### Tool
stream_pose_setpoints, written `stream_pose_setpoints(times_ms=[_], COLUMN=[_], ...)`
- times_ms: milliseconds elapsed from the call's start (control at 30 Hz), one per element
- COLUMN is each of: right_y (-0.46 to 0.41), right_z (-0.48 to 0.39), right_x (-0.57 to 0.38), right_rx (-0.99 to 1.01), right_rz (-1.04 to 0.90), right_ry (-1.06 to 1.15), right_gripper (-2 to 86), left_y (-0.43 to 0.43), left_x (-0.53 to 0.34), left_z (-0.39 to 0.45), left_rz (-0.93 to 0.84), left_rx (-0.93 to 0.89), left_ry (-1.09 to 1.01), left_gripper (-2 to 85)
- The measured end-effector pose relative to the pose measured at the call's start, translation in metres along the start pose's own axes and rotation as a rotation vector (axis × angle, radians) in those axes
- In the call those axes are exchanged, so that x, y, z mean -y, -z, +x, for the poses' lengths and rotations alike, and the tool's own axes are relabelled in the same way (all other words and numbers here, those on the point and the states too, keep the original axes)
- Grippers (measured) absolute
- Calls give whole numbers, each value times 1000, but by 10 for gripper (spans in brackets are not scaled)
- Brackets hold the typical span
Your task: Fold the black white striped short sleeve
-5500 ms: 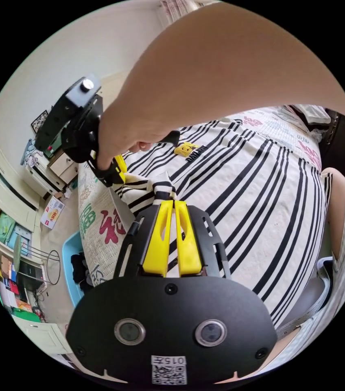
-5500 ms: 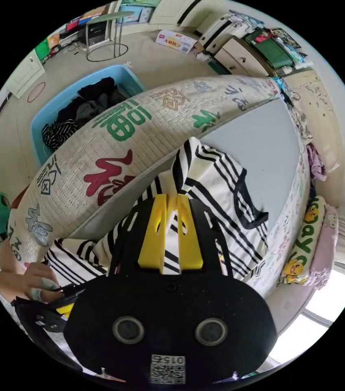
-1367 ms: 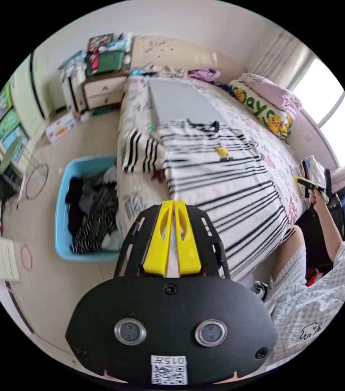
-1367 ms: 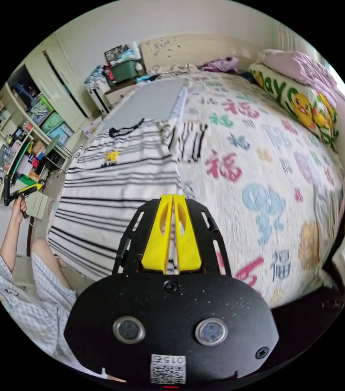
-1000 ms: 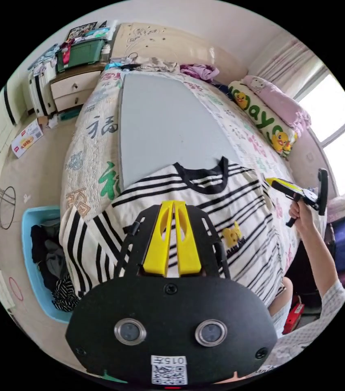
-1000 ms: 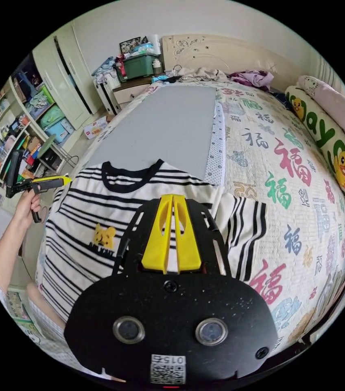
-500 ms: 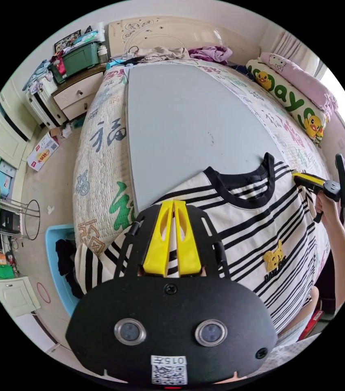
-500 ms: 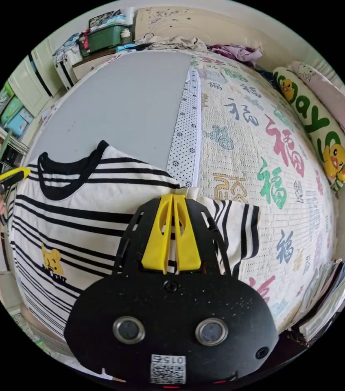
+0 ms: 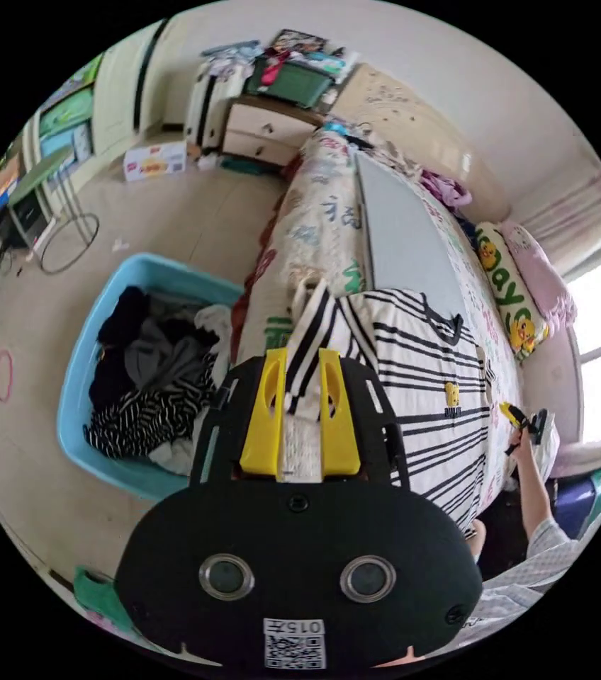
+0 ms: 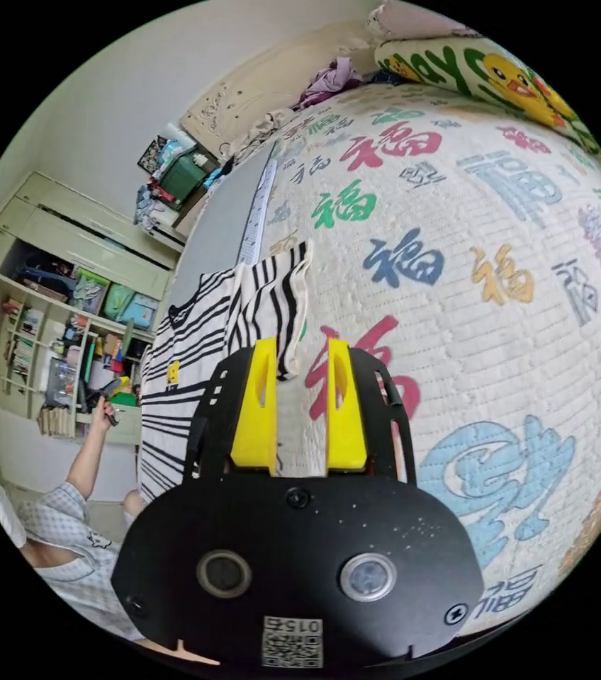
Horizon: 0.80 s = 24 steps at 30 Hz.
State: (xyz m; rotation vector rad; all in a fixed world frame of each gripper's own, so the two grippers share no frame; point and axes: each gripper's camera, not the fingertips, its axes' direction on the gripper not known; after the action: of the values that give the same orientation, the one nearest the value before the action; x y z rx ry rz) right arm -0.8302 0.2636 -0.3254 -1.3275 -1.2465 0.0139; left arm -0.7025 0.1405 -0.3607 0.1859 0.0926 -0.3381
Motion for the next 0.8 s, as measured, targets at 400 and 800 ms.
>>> stream_pose_setpoints(times_ms=[400,800], right_y=[-32,-44], right_z=[27,60], right_x=[-9,-1], right_rx=[-219,-172], right_rz=[-37,-20], right_ry=[-76,-154], right_gripper=[13,65], left_y=[-61,-41], left_x=[2,-5], left_z=[-55,-104], left_rz=[-229,-280], left_rx=[-63,-160], left_ry=[37,2], left_gripper=[24,21])
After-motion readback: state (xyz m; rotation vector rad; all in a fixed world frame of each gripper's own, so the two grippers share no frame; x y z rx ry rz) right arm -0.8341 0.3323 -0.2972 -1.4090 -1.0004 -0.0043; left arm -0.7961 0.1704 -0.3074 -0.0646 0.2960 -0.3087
